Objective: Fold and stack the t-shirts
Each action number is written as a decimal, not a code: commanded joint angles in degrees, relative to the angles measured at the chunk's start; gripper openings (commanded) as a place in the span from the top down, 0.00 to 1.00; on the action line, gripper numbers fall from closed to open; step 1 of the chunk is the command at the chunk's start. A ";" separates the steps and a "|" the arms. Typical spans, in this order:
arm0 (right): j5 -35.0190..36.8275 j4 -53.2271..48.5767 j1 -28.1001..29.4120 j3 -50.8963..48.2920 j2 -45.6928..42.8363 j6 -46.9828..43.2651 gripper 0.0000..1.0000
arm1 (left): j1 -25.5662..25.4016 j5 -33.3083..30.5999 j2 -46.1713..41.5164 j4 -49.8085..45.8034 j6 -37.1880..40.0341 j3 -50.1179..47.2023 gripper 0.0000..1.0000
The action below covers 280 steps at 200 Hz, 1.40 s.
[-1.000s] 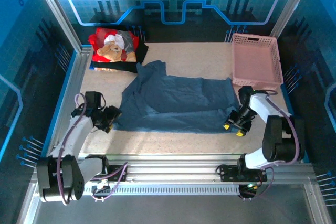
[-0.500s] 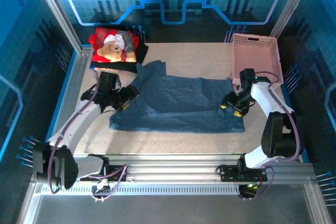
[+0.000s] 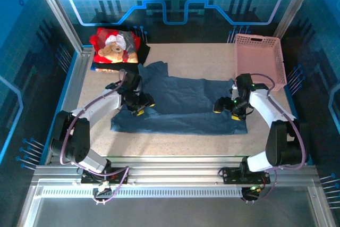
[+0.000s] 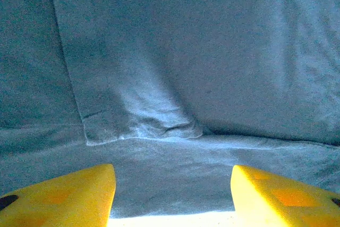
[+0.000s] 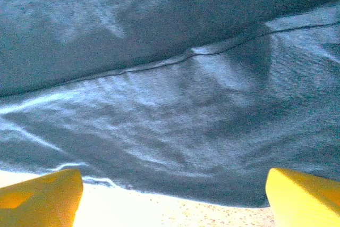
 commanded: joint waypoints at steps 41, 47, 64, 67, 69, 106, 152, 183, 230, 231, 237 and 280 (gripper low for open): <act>-8.56 4.38 3.26 -1.05 -12.12 -5.65 0.00 | -0.29 0.81 0.80 6.17 -10.38 -8.41 0.42; -8.81 4.60 3.64 -1.20 -12.96 -5.76 0.00 | -0.28 0.91 0.98 7.29 -11.12 -8.91 0.43; -9.04 4.87 4.57 -1.36 -14.82 -6.02 0.00 | -0.28 1.18 1.68 9.88 -13.01 -10.11 0.45; -8.96 4.87 4.71 -1.35 -15.13 -6.07 0.00 | -0.35 1.21 1.78 10.34 -13.35 -10.29 0.45; -8.92 4.83 4.77 -1.33 -15.21 -6.10 0.00 | -0.30 1.22 1.84 10.66 -13.58 -10.46 0.46; -9.90 4.21 5.43 -0.99 -16.80 -6.64 0.00 | -0.20 -0.63 1.84 11.59 -15.16 -11.79 0.60; -10.32 4.24 6.01 -0.82 -17.48 -6.55 0.00 | 0.07 -0.95 3.15 12.66 -15.23 -11.36 0.86; -10.14 4.17 6.24 -0.40 -17.82 -6.51 0.00 | 0.11 -1.06 3.16 12.57 -14.48 -10.56 0.98; -10.31 3.99 6.50 0.15 -17.98 -6.73 0.00 | -0.28 -3.96 2.95 6.22 -8.62 -2.78 1.00; -10.31 3.99 6.49 0.16 -17.98 -6.73 0.00 | -0.28 -3.97 3.03 6.19 -8.55 -2.70 1.00; -10.32 4.08 6.49 0.11 -17.97 -6.74 0.00 | -0.28 -3.93 3.59 6.07 -7.99 -1.64 1.00; -10.70 3.65 6.50 0.45 -17.68 -6.94 0.00 | -0.22 -2.67 9.65 4.94 -5.93 6.85 1.00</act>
